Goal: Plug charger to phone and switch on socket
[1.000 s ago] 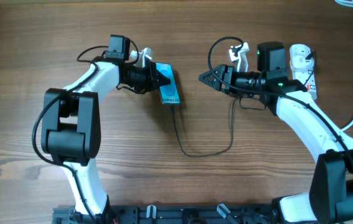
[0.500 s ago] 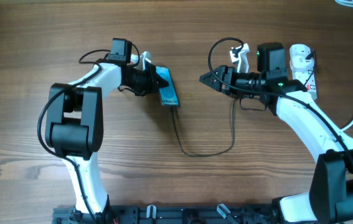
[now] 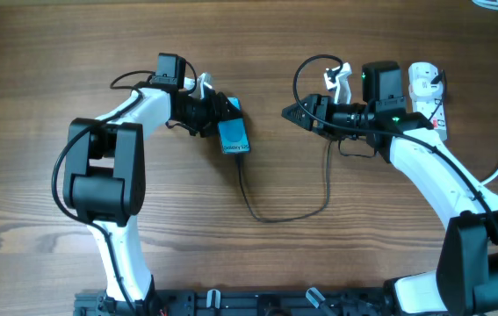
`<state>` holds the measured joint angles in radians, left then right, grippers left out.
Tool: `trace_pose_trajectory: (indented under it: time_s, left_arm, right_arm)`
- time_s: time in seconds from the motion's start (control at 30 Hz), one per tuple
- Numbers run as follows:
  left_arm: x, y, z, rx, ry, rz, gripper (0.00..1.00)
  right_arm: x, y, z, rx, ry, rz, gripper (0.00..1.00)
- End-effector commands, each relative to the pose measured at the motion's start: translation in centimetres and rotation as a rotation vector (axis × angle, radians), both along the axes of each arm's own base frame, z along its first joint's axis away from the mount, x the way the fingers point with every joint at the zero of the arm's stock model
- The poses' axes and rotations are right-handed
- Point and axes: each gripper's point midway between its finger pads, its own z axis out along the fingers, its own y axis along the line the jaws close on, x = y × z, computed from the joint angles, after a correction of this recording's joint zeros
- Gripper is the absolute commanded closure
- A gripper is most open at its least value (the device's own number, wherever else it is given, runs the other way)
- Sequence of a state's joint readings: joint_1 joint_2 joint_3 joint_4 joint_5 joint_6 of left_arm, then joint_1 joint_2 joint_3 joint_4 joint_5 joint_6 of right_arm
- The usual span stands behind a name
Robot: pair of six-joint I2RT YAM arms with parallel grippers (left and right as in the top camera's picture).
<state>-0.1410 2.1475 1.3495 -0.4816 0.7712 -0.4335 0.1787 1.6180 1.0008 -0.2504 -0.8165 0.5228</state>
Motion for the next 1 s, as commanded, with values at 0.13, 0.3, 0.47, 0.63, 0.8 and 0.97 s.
trace_pose_trajectory:
  time_s: [0.13,0.3,0.47,0.63,0.8,0.97]
  left_arm:
    - [-0.9,7.5,-3.5,0.390,0.084,0.125,0.32]
    - [0.2,8.2,-0.1,0.426,0.020,0.117,0.29]
    - [1.2,6.7,8.1,0.340,-0.172,0.019,0.33]
    - [1.2,6.5,19.2,0.299,-0.432,0.061,0.39]
    - [-0.6,6.6,27.8,0.268,-0.665,0.107,0.50]
    - [-1.5,6.7,29.7,0.262,-0.713,0.116,0.30]
  right_arm:
    - [0.1,0.0,-0.6,-0.029,-0.008,0.008,0.29]
    - [-0.1,-0.6,-1.5,-0.076,0.004,-0.005,0.29]
    - [0.0,-1.3,-1.3,-0.140,-0.026,0.003,0.47]
    - [0.7,-4.7,2.0,-0.313,-0.074,-0.063,0.60]
    - [2.0,-11.4,6.5,-0.419,-0.088,-0.188,0.96]
    - [2.8,-20.9,7.4,-0.440,-0.052,-0.418,0.96]
